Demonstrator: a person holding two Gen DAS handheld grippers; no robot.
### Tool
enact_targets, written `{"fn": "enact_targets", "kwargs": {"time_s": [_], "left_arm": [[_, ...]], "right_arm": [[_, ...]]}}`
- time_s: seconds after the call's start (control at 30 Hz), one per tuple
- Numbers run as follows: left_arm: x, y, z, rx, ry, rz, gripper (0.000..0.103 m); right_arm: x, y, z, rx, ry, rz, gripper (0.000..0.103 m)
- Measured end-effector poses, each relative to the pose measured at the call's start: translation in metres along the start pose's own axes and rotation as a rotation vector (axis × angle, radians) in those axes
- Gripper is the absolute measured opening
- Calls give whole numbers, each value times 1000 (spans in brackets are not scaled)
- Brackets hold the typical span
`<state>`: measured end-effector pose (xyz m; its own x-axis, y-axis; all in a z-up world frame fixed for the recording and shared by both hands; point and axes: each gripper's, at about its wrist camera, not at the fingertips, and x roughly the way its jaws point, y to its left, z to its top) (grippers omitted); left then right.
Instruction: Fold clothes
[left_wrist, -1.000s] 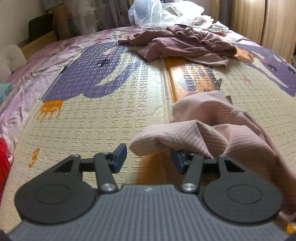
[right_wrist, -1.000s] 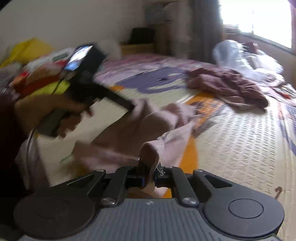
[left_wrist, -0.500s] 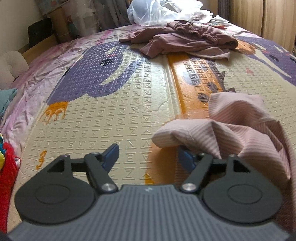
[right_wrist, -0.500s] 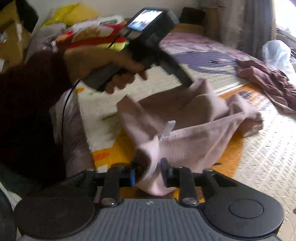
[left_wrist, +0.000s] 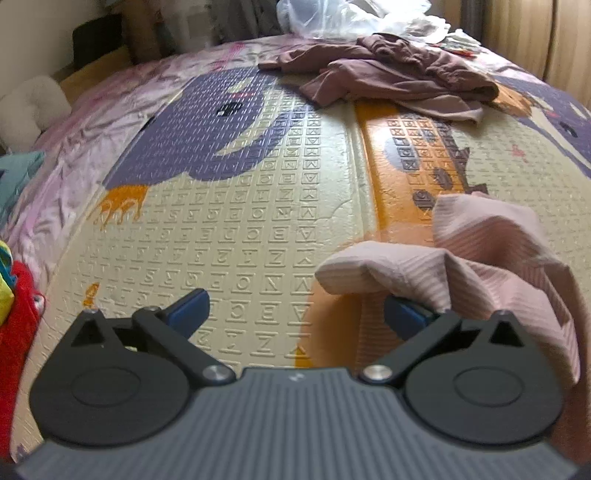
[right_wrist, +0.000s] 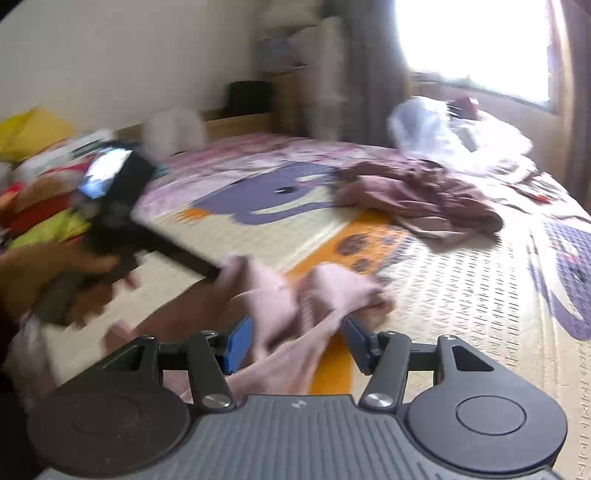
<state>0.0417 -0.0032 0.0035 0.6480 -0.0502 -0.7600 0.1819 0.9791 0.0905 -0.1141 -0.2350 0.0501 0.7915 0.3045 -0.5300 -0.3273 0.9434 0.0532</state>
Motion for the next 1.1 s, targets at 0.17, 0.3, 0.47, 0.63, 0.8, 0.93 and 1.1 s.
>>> {"fn": "enact_targets", "kwargs": {"time_s": [0.17, 0.3, 0.47, 0.63, 0.8, 0.93, 1.1], "left_arm": [[13, 1, 1, -13, 27, -10, 103], [20, -7, 1, 34, 33, 3, 103], [31, -15, 2, 66, 32, -20, 103], [35, -12, 2, 25, 29, -86, 62], [30, 2, 2, -70, 22, -110, 16], [12, 8, 3, -94, -31, -95, 13], [-3, 9, 4, -83, -58, -86, 13]], "right_arm": [[44, -8, 5, 68, 19, -88, 58], [82, -7, 8, 101, 68, -102, 53], [115, -6, 9, 130, 104, -126, 43], [120, 1, 8, 80, 90, -124, 10], [93, -1, 16, 93, -32, -139, 7], [67, -1, 22, 89, -126, -176, 7], [39, -3, 25, 63, -219, -232, 7]]}}
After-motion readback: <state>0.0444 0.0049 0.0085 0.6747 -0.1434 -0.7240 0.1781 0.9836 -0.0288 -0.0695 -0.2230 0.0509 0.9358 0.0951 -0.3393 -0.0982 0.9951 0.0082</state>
